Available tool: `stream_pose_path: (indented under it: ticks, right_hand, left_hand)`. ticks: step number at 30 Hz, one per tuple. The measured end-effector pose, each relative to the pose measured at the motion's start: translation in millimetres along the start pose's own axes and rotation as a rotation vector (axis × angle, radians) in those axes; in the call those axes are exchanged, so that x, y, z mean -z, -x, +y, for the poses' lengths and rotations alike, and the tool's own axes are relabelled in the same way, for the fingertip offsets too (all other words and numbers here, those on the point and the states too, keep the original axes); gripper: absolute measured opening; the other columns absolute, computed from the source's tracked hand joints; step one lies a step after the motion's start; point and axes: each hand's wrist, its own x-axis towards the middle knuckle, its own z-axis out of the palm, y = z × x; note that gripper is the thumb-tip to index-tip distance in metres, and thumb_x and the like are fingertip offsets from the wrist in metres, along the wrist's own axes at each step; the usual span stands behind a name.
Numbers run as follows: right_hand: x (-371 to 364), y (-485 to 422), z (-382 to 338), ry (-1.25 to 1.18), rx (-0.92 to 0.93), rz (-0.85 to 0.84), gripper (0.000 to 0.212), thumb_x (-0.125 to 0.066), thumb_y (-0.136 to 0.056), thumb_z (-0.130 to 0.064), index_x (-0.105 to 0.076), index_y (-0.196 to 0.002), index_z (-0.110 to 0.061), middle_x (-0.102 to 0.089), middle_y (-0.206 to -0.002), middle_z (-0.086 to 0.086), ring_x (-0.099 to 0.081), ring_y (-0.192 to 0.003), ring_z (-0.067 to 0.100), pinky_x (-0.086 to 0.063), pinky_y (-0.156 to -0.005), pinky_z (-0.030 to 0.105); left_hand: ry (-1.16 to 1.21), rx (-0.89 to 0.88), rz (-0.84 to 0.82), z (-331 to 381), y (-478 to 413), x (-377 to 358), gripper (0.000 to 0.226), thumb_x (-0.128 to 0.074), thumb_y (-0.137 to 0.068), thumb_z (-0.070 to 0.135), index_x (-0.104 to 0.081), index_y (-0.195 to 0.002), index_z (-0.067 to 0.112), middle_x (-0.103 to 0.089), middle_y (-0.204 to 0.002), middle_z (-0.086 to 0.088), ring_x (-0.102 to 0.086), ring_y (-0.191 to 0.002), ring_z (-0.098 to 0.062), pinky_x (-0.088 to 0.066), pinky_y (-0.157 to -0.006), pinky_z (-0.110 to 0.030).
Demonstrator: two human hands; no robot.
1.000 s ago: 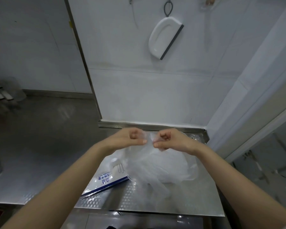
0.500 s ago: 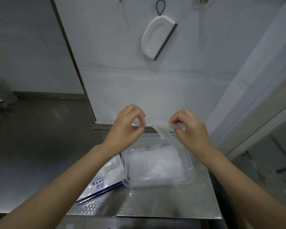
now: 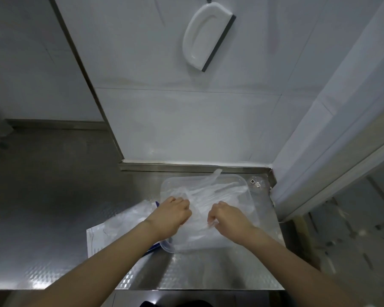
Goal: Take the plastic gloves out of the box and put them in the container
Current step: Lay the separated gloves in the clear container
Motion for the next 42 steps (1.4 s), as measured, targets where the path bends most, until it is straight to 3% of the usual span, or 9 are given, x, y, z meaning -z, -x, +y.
stream_pose_path:
  ticks: [4, 8, 11, 14, 21, 31, 35, 38, 42]
  right_hand:
    - [-3, -9, -1, -0.048, -0.071, -0.188, 0.027, -0.054, -0.089, -0.004, -0.066, -0.112, -0.012, -0.063, -0.115, 0.006, -0.056, -0.110, 0.021, -0.040, -0.083, 0.024]
    - [9, -13, 1, -0.281, -0.089, -0.430, 0.035, -0.070, -0.082, -0.013, -0.063, -0.117, -0.013, -0.063, -0.119, 0.004, -0.058, -0.102, 0.015, -0.042, -0.085, 0.021]
    - [22, -13, -1, -0.394, -0.107, -0.189, 0.023, -0.065, -0.088, -0.020, -0.066, -0.110, -0.017, -0.066, -0.104, -0.004, -0.057, -0.085, 0.007, -0.044, -0.080, 0.017]
    - [16, -17, -5, -0.302, -0.099, 0.113, 0.018, -0.054, -0.094, -0.015, -0.065, -0.109, -0.017, -0.063, -0.108, -0.002, -0.060, -0.095, 0.012, -0.046, -0.082, 0.022]
    - [-27, -32, 16, 0.053, -0.153, -0.212, 0.031, -0.059, -0.090, -0.016, -0.055, -0.121, -0.017, -0.045, -0.127, 0.007, -0.052, -0.109, 0.023, -0.043, -0.089, 0.032]
    - [-30, -32, 33, 0.177, -0.292, -0.325, 0.096, -0.078, -0.074, -0.032, -0.017, -0.148, -0.024, -0.028, -0.141, 0.011, -0.051, -0.116, 0.026, -0.047, -0.092, 0.034]
    - [-25, -31, 28, 0.197, -0.300, -0.357, 0.083, -0.071, -0.082, -0.023, -0.019, -0.147, -0.019, -0.027, -0.143, 0.011, -0.049, -0.120, 0.028, -0.045, -0.093, 0.035]
    - [-14, -29, 18, 0.194, -0.307, -0.313, 0.057, -0.054, -0.093, -0.014, -0.029, -0.143, -0.016, -0.032, -0.143, 0.009, -0.047, -0.121, 0.027, -0.043, -0.092, 0.034]
    - [6, -19, -15, 0.040, -0.200, 0.023, 0.040, -0.045, -0.098, -0.013, -0.041, -0.138, -0.017, -0.045, -0.138, 0.002, -0.048, -0.121, 0.019, -0.043, -0.092, 0.030]
  left_hand:
    - [-0.184, 0.014, -0.272, 11, -19, 3, 0.027, -0.051, -0.087, -0.003, -0.058, -0.111, 0.007, -0.051, -0.118, -0.013, -0.047, -0.111, -0.029, -0.033, -0.095, -0.036]
    - [-0.240, 0.074, -0.506, 16, -28, -1, 0.027, -0.049, -0.092, 0.002, -0.056, -0.117, 0.005, -0.054, -0.124, -0.013, -0.049, -0.116, -0.029, -0.033, -0.099, -0.037]
    - [-0.127, 0.140, -0.348, 17, -33, 5, 0.030, -0.046, -0.092, 0.001, -0.052, -0.121, 0.006, -0.053, -0.124, -0.013, -0.050, -0.114, -0.029, -0.035, -0.096, -0.036]
    - [0.056, 0.244, -0.170, 22, -39, 2, 0.045, -0.046, -0.086, -0.004, -0.042, -0.129, 0.007, -0.044, -0.127, -0.013, -0.046, -0.114, -0.026, -0.039, -0.087, -0.032]
    - [0.082, 0.303, -0.401, 26, -44, -38, 0.055, -0.055, -0.088, 0.003, -0.032, -0.138, 0.011, -0.029, -0.141, -0.014, -0.036, -0.127, -0.033, -0.039, -0.098, -0.044]
    - [-0.056, 0.298, -0.495, 25, -51, -50, 0.083, -0.067, -0.082, 0.014, -0.013, -0.146, 0.018, -0.006, -0.152, -0.020, -0.034, -0.127, -0.050, -0.035, -0.104, -0.050]
    - [-0.078, 0.257, -0.529, 23, -52, -43, 0.086, -0.069, -0.082, 0.020, -0.011, -0.147, 0.017, -0.008, -0.153, -0.022, -0.041, -0.125, -0.046, -0.036, -0.104, -0.047]
    - [-0.016, 0.271, -0.500, 21, -48, -30, 0.062, -0.059, -0.091, 0.020, -0.026, -0.143, 0.014, -0.032, -0.146, -0.015, -0.048, -0.122, -0.036, -0.039, -0.101, -0.042]
    - [0.030, 0.241, -0.171, 19, -28, 6, 0.042, -0.043, -0.098, 0.019, -0.034, -0.139, 0.014, -0.048, -0.134, -0.009, -0.046, -0.122, -0.028, -0.028, -0.106, -0.038]
